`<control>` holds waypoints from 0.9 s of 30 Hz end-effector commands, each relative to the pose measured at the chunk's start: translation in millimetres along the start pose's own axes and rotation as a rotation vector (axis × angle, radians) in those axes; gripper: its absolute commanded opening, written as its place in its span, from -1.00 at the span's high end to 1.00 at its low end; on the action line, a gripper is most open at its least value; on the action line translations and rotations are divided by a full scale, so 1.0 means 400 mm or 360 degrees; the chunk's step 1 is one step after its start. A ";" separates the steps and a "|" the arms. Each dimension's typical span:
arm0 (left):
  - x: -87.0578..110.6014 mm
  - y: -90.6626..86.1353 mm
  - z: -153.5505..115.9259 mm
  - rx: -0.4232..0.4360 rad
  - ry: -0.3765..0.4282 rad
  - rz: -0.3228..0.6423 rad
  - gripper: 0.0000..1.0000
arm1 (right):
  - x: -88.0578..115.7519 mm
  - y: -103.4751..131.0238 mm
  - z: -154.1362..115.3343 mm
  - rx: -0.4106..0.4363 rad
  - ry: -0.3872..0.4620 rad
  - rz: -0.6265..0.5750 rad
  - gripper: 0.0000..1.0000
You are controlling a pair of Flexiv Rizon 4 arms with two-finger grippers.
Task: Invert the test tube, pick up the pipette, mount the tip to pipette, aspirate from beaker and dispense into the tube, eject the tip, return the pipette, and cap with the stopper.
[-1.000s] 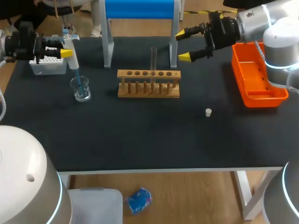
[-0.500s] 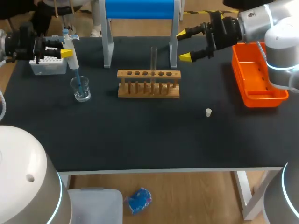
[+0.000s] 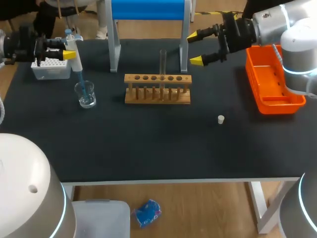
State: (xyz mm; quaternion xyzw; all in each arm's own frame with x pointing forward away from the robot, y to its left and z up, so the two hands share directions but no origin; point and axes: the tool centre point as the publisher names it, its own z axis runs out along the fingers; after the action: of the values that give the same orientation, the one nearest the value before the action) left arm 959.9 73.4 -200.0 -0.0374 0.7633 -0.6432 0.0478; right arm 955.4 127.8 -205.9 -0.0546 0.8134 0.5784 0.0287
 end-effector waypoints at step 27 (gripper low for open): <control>0.039 -0.216 0.008 -0.0152 -0.0012 0.0121 1.00 | 0.002 0.000 -0.002 0.0001 -0.0001 -0.0001 -1.00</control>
State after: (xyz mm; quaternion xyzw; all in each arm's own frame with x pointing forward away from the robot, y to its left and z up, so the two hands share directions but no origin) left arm 948.3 55.9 -121.3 -0.0099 0.7904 -0.6084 0.0711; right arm 955.4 127.8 -205.8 -0.0546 0.8135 0.5783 0.0287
